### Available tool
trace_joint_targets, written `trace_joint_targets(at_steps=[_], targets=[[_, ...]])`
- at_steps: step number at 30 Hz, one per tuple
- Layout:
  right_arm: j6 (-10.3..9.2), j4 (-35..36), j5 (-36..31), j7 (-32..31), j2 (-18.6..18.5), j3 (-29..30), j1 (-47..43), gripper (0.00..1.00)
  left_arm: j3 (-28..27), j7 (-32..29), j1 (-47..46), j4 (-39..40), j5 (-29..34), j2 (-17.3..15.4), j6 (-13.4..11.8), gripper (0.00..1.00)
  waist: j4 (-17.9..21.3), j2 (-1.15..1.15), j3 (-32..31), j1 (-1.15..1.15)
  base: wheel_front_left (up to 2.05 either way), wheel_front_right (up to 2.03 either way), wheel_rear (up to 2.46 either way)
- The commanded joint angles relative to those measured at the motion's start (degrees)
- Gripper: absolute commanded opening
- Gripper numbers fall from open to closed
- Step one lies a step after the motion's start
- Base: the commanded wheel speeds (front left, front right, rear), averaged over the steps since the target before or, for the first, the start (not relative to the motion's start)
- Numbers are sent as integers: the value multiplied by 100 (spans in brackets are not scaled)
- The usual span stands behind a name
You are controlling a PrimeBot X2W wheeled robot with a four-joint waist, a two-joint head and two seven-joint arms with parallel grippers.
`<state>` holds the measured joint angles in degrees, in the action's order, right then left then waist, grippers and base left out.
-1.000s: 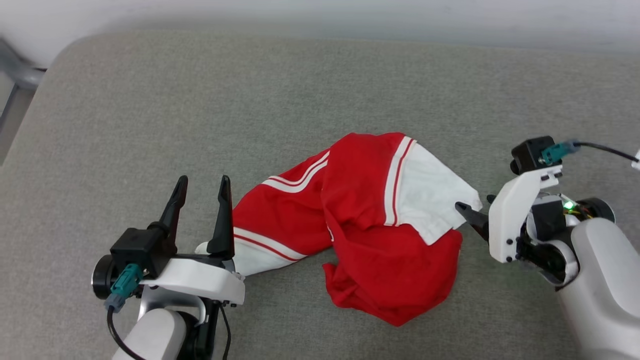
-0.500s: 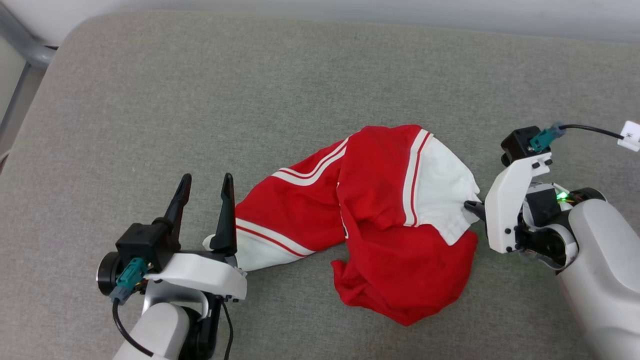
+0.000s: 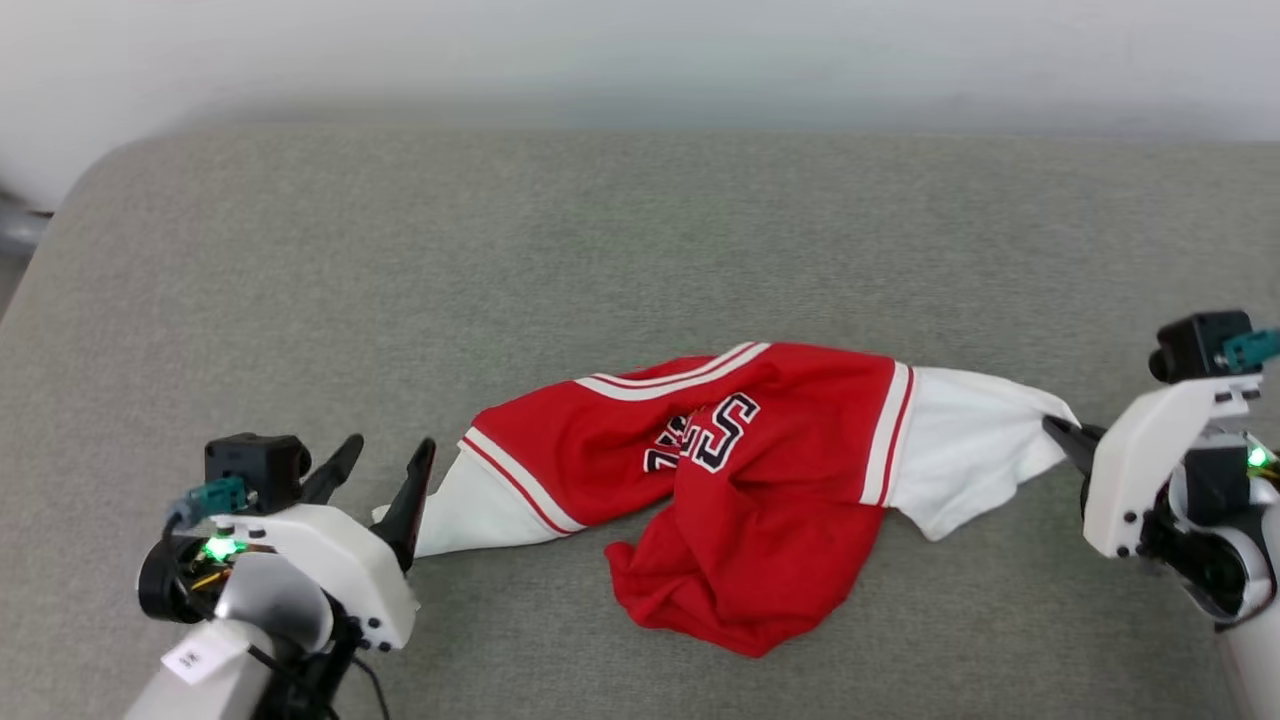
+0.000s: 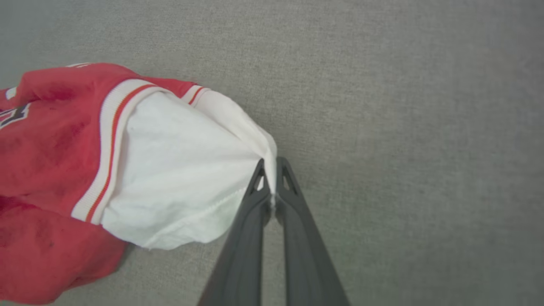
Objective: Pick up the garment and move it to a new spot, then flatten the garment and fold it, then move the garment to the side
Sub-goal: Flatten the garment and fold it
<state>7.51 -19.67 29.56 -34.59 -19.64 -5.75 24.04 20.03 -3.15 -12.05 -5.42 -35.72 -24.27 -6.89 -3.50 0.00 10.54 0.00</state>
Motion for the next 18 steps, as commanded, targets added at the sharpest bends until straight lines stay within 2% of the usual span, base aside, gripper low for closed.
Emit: trace_joint_targets(at_steps=[1,6,9,11,15,18], targets=[[-4,217,-78,-54,57,130,-244,0,7,-414,-14,28,-161,-190,91,100,178,0,-119,0,0,0,0],[-4,807,-210,-220,266,354,-677,0,94,-1745,-128,35,-602,-728,359,100,425,0,-77,0,0,0,0],[-4,1079,-255,-267,412,431,-793,0,187,-2344,-210,2,-796,-908,502,100,561,0,33,0,0,0,0],[-4,1297,-282,-292,573,495,-864,0,315,-2778,-416,-106,-888,-970,569,100,700,0,219,0,0,0,0],[-4,1376,-305,-267,681,501,-859,0,485,-3098,-597,-453,-847,-961,593,100,788,0,385,0,0,0,0],[-4,1362,-305,-241,726,486,-811,0,798,-3562,-542,-855,-837,-927,646,100,846,0,445,0,0,0,0]])
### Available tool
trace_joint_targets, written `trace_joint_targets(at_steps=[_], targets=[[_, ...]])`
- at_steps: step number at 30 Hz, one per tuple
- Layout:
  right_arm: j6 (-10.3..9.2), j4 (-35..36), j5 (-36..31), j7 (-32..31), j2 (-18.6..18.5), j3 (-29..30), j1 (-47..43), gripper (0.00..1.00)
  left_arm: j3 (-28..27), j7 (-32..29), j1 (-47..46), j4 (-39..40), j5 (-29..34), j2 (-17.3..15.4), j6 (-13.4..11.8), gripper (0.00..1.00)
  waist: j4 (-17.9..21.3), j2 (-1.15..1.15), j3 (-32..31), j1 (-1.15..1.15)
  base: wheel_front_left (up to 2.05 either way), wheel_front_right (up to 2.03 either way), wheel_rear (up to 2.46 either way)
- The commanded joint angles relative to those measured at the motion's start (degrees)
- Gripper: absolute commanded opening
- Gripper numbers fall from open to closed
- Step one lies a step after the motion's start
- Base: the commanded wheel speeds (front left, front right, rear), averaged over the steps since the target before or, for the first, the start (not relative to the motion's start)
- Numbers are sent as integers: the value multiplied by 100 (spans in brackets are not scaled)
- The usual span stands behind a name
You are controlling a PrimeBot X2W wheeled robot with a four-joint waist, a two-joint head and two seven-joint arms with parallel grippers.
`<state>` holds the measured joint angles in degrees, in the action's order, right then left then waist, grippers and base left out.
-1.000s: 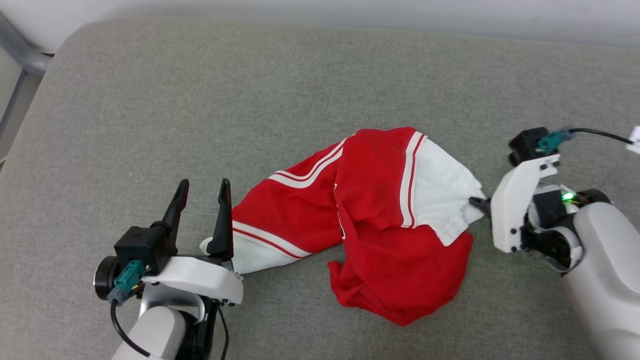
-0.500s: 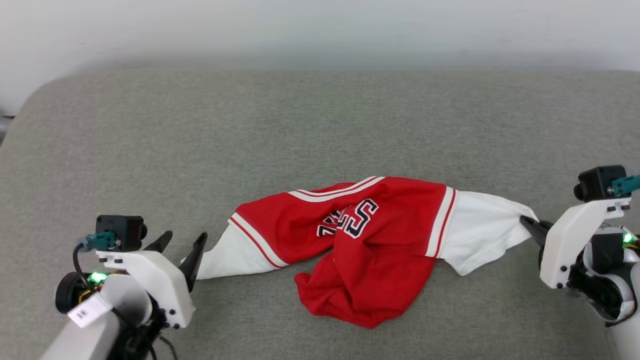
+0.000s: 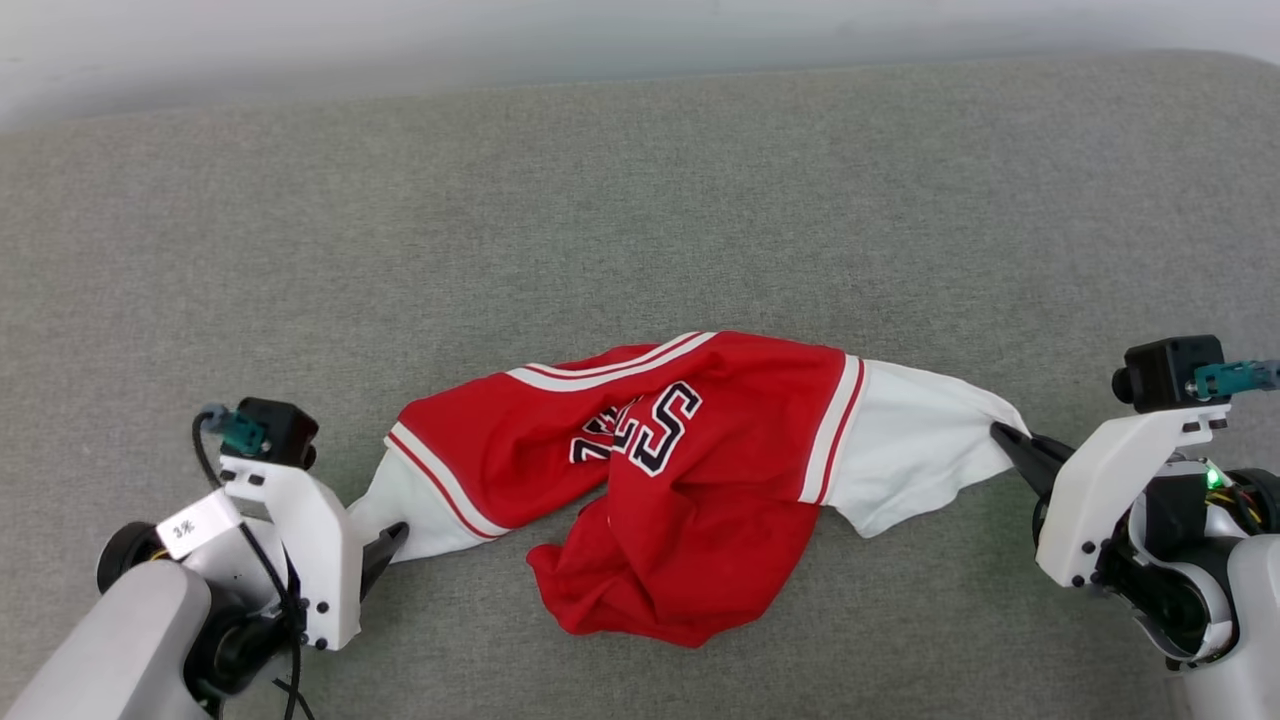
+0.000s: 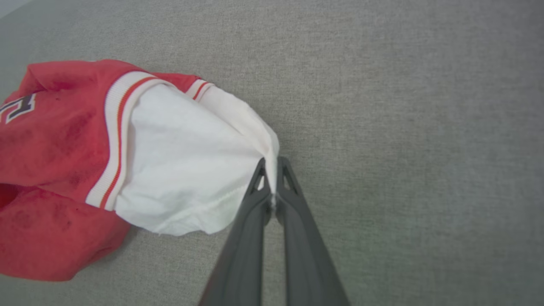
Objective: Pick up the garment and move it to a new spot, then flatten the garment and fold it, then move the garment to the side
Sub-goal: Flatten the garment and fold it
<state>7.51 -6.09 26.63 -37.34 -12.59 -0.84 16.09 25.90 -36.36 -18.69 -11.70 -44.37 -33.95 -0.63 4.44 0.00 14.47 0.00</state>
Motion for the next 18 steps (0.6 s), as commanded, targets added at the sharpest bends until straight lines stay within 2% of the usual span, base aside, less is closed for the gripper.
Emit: trace_joint_targets(at_steps=[1,2,3,4,5,9,15,18], targets=[[-4,-11,-10,47,18,3,-3,0,337,-445,168,-348,15,69,51,100,60,0,64,0,0,0,0],[-4,-20,-23,65,21,14,15,0,463,-625,215,-459,16,88,74,100,67,0,77,0,0,0,0],[-4,-36,-23,80,29,15,30,0,589,-783,241,-533,1,134,128,76,74,0,87,0,0,0,0],[-4,-53,-28,96,23,18,44,0,704,-917,261,-585,-4,182,195,29,78,0,90,0,0,0,0],[-4,-65,-32,117,10,21,66,0,765,-997,278,-616,-66,255,221,0,78,0,86,0,0,0,0],[-4,-141,-70,167,-51,20,184,0,788,-966,-6,-609,72,244,262,0,34,0,61,0,0,0,0],[-5,-412,-99,204,-202,-18,361,0,651,-349,-763,-340,650,62,235,0,-82,0,-181,0,0,0,0],[-4,-615,-130,244,-327,0,526,0,569,-99,-1065,-329,785,114,212,0,-176,0,-355,0,0,0,0]])
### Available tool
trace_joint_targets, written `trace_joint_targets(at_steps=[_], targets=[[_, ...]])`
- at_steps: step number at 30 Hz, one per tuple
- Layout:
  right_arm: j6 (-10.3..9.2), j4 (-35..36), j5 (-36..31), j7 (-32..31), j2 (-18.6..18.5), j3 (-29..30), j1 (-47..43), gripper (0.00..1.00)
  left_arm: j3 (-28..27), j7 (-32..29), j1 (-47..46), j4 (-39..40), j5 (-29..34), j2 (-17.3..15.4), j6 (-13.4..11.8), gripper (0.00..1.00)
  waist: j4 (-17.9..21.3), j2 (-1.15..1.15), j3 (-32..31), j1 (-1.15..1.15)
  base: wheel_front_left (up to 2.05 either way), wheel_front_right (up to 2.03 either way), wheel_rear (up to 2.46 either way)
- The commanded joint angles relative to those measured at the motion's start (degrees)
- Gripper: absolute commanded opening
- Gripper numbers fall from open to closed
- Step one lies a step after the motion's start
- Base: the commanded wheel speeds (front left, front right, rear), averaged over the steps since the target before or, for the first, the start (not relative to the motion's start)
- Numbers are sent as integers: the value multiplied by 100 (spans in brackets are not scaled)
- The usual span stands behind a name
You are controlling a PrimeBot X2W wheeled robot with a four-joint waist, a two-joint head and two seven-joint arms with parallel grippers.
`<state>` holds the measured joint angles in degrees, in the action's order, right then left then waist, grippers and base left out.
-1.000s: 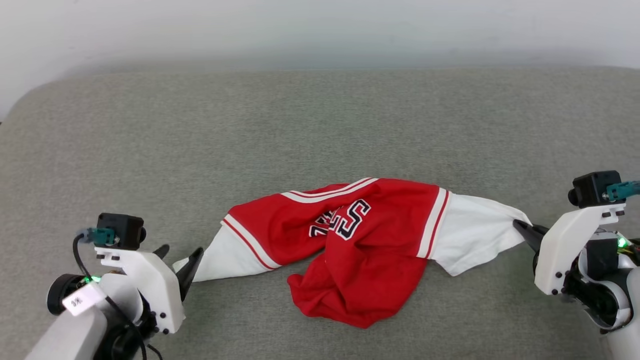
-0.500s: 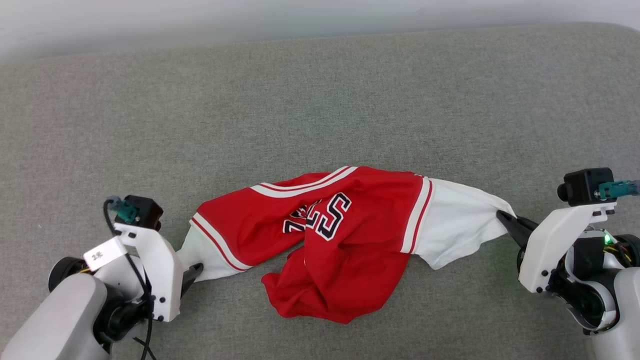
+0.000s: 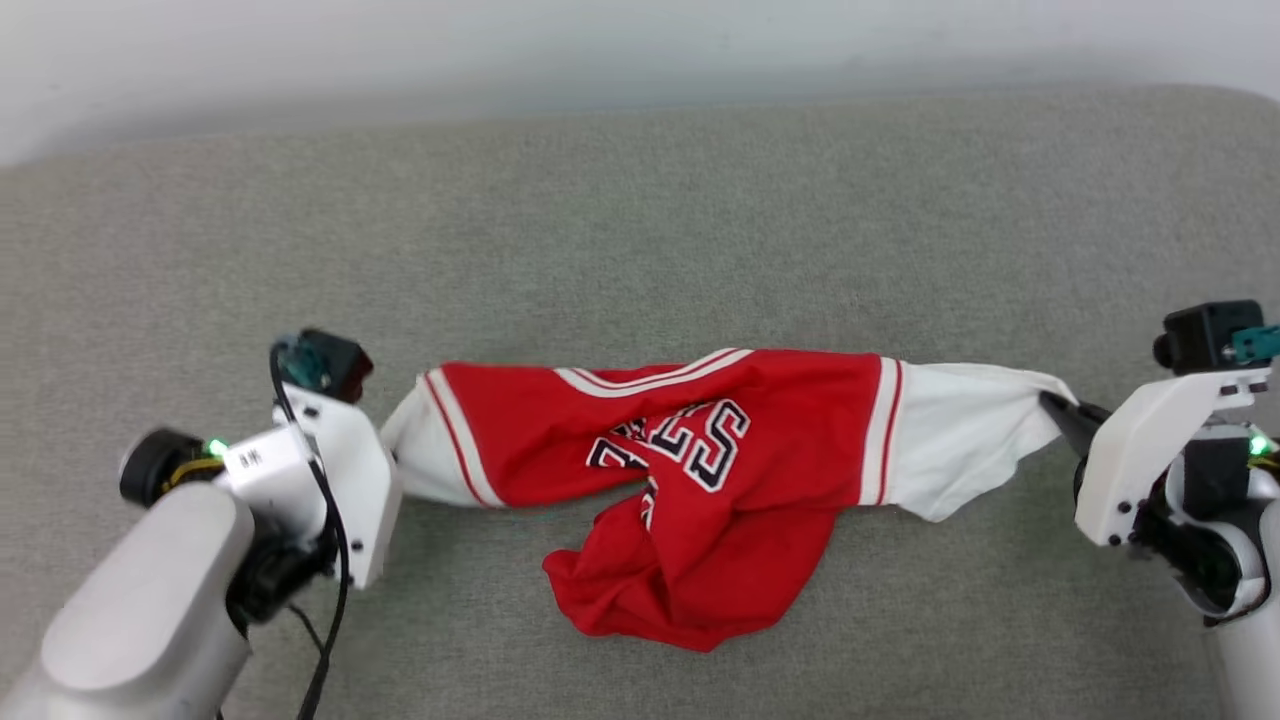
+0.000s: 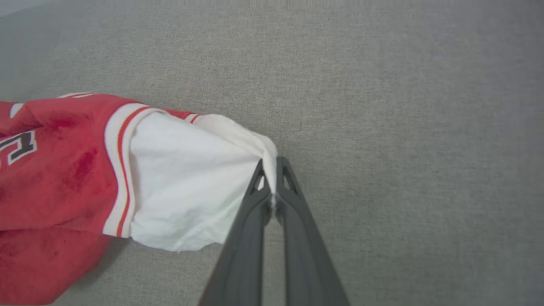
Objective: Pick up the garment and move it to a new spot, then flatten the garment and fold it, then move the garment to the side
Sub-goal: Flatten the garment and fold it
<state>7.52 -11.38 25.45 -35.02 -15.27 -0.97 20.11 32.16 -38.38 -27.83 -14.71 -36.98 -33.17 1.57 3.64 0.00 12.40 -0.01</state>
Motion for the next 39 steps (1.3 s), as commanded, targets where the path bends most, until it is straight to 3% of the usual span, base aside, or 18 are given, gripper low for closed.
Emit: trace_joint_targets(at_steps=[1,6,15,20,21,25,30,39], targets=[[-5,-166,-22,42,-97,12,185,0,-74,177,-254,-67,78,60,-15,0,-114,0,-223,1,0,0,0],[-6,-522,-68,156,-214,-34,538,0,-238,501,-753,-236,164,201,-102,0,-152,0,-415,1,0,0,0],[-6,-1518,-329,662,-261,-75,2107,0,-417,1237,-2235,-1283,535,512,-145,0,-123,0,-446,1,0,0,0],[-7,-2011,-551,1087,-250,27,3246,0,-522,1858,-3260,-1850,798,634,-207,0,-111,0,-146,1,0,0,0],[-8,-2219,-761,1392,-249,130,3993,0,-602,2268,-3901,-2167,967,662,-273,0,-101,0,130,1,0,0,0],[-9,-2498,-1056,1780,-264,297,4949,0,-742,2823,-4752,-2598,1108,667,-345,0,-82,0,468,1,0,0,0],[-9,-2804,-1340,2244,-179,378,6011,0,-772,3455,-5586,-3015,1290,603,-295,0,-6,0,780,1,0,0,0],[-8,-3334,-1513,2551,-48,154,7281,0,-899,3816,-6480,-3502,1172,717,-118,0,73,0,1627,1,0,0,0]])
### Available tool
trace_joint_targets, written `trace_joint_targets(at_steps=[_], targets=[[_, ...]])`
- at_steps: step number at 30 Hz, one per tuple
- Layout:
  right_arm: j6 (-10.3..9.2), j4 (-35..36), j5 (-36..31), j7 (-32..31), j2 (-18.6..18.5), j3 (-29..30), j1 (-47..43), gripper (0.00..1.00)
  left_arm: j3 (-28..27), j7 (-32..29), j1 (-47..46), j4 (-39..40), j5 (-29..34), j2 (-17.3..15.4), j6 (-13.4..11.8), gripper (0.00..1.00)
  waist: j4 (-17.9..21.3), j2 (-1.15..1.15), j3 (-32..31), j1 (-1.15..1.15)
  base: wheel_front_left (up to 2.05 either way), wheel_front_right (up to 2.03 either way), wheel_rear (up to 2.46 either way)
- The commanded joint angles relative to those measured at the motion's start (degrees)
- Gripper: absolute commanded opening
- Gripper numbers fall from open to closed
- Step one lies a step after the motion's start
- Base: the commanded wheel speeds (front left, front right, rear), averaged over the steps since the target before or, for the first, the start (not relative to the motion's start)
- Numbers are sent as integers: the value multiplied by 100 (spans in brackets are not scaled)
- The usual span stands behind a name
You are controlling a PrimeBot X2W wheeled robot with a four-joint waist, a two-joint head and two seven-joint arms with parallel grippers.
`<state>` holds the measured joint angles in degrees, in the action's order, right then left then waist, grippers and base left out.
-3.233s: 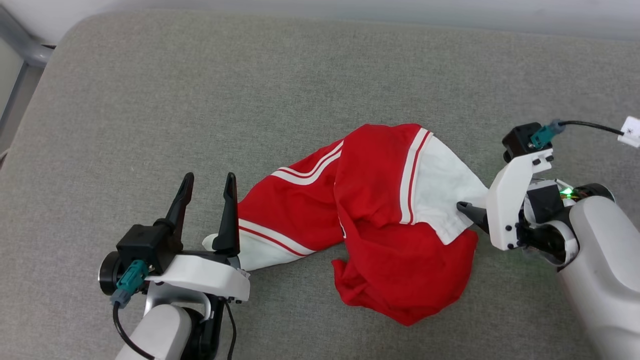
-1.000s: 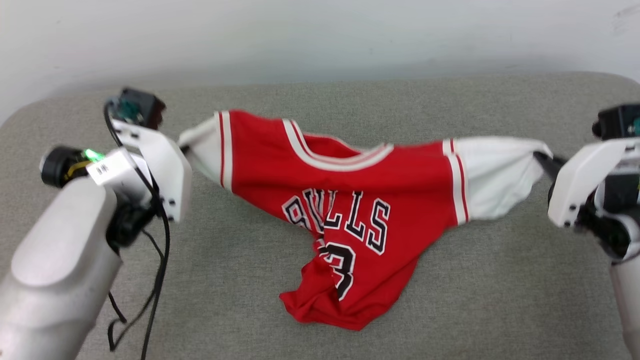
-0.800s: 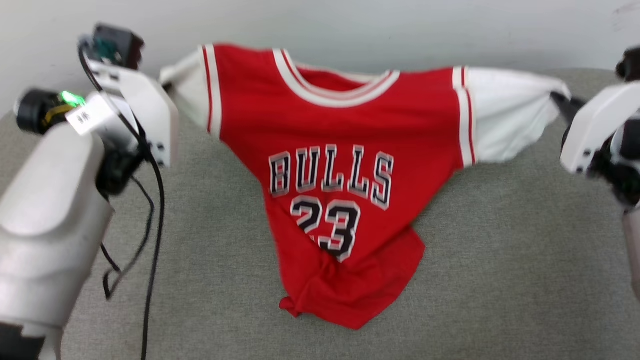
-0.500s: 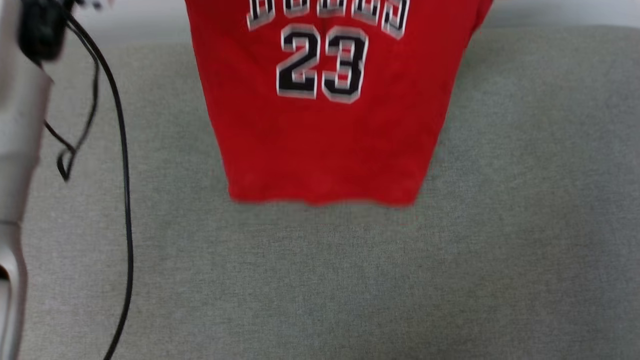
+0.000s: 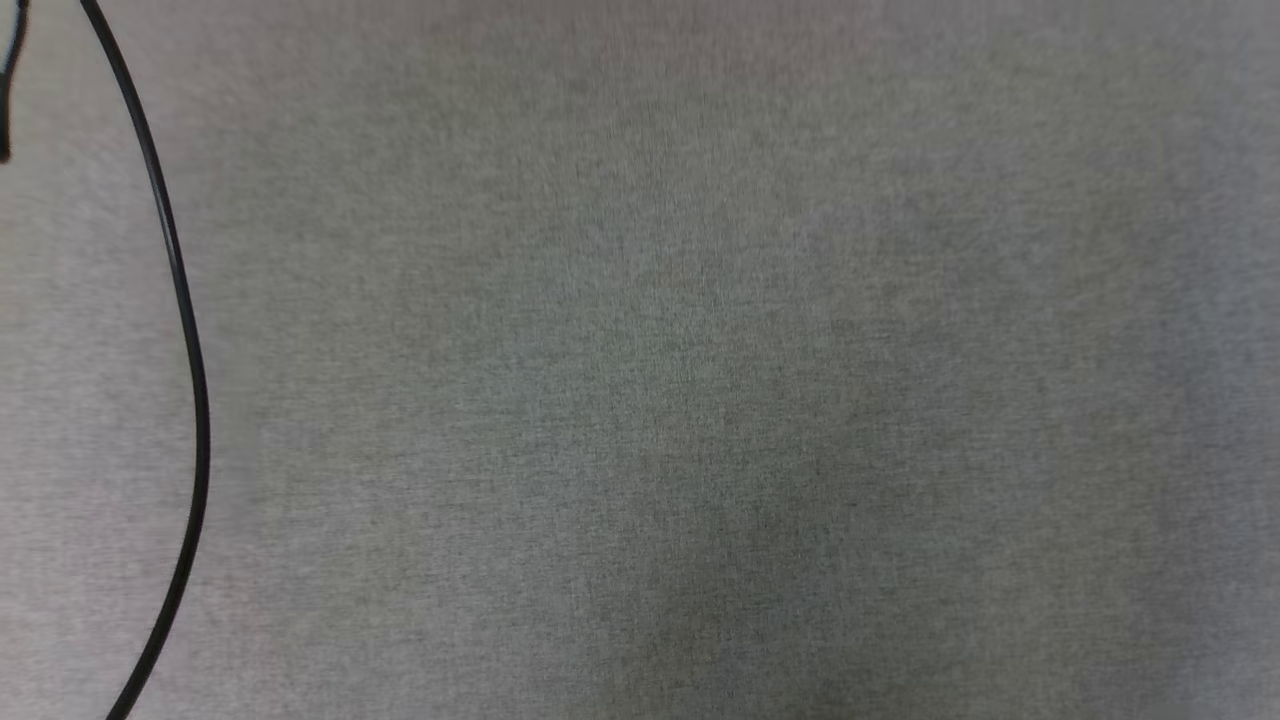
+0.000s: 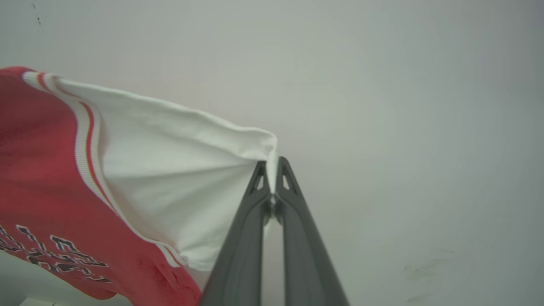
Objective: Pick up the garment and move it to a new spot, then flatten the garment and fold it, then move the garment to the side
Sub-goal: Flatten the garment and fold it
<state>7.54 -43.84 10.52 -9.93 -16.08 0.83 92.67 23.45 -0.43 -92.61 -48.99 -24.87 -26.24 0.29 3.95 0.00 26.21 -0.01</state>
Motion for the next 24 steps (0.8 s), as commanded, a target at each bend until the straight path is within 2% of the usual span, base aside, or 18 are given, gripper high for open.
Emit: trace_joint_targets(at_steps=[1,7,13,18,24], targets=[[-10,-169,12,85,59,-53,105,0,-58,53,-2,-136,-91,50,33,0,44,0,311,1,0,0,0],[-9,-665,231,356,181,-377,67,0,-131,90,210,-599,-369,161,275,0,49,0,603,1,0,0,0],[-9,-873,832,692,210,-897,-634,0,-228,187,884,-957,-822,274,606,0,7,0,636,1,0,0,0],[-9,-691,1409,999,143,-1287,-1775,0,-175,518,1896,-925,-1102,281,703,0,6,0,345,1,0,0,0],[-9,-259,1963,1270,-16,-1579,-3476,0,-147,1199,3322,-677,-1305,232,713,0,-26,0,-204,1,0,0,0]])
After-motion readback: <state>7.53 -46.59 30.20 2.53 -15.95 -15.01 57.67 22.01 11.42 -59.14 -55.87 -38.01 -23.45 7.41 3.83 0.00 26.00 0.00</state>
